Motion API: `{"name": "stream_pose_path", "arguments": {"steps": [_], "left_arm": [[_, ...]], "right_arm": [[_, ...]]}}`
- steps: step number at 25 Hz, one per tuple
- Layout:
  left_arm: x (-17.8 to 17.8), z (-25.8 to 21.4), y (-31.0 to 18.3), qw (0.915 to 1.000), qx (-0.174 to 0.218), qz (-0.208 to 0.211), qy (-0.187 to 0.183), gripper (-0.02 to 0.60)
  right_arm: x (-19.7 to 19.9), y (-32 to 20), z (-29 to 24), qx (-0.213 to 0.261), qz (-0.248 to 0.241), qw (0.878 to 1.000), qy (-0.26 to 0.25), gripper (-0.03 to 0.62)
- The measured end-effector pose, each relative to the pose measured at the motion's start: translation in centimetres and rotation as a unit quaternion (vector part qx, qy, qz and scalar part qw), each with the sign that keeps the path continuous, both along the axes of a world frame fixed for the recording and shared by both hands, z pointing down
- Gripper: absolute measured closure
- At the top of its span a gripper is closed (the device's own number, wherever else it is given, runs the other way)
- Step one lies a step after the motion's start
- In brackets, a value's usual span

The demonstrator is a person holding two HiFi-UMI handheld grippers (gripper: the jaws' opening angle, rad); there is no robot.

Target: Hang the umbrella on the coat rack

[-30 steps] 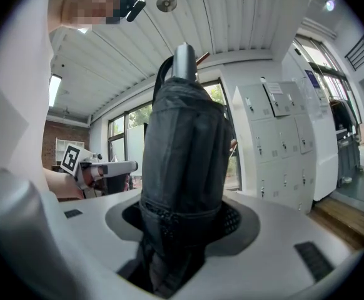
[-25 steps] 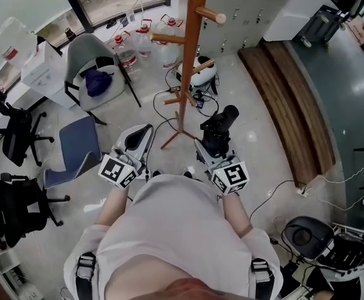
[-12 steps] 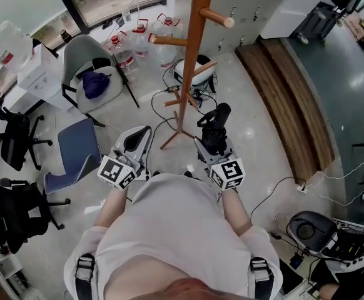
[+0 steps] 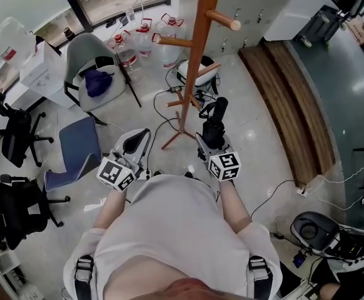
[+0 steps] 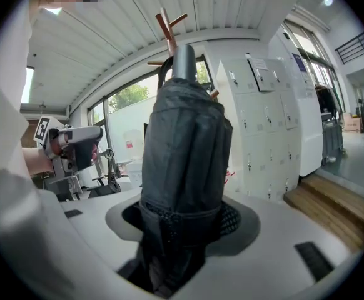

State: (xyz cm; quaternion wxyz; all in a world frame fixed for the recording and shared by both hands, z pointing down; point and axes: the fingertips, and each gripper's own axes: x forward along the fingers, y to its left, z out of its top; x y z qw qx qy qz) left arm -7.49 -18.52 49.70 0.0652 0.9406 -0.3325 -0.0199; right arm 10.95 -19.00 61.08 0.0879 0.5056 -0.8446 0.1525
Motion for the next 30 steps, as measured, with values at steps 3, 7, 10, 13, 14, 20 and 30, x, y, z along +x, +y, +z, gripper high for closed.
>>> {"name": "stream_pose_path", "arguments": {"steps": [3,7,10,13,14,20,30], "left_arm": [[-0.3,0.0,0.0,1.0,0.0,-0.006,-0.001,0.571],[-0.8,0.2,0.2,0.9999,-0.004,-0.013,-0.004,0.571],[-1.2,0.3,0.0,0.9998,-0.009,-0.019,-0.006,0.571],[-1.4,0.1,-0.1,0.9996,-0.011,-0.024,-0.005,0.571],[-1.4,0.1,-0.1,0.9996,-0.01,-0.024,-0.005,0.571],[-1.5,0.3,-0.3,0.9994,-0.014,-0.03,-0.008,0.571],[-1.0,0.2,-0.5,0.9996,-0.011,-0.024,-0.01,0.571]], "right_arm": [[0.1,-0.8,1.3,-0.012,-0.001,1.0,0.003,0.358],[0.0,-1.4,3.0,-0.03,-0.003,1.0,0.009,0.358],[0.4,-2.2,4.2,-0.044,0.003,0.999,0.003,0.358],[0.9,-2.9,5.5,-0.062,0.012,0.998,-0.008,0.358],[1.0,-3.0,5.9,-0.067,0.014,0.998,-0.007,0.358],[0.9,-3.8,7.3,-0.083,0.01,0.997,0.001,0.358],[0.4,-4.3,10.0,-0.127,0.021,0.992,0.006,0.358]]}}
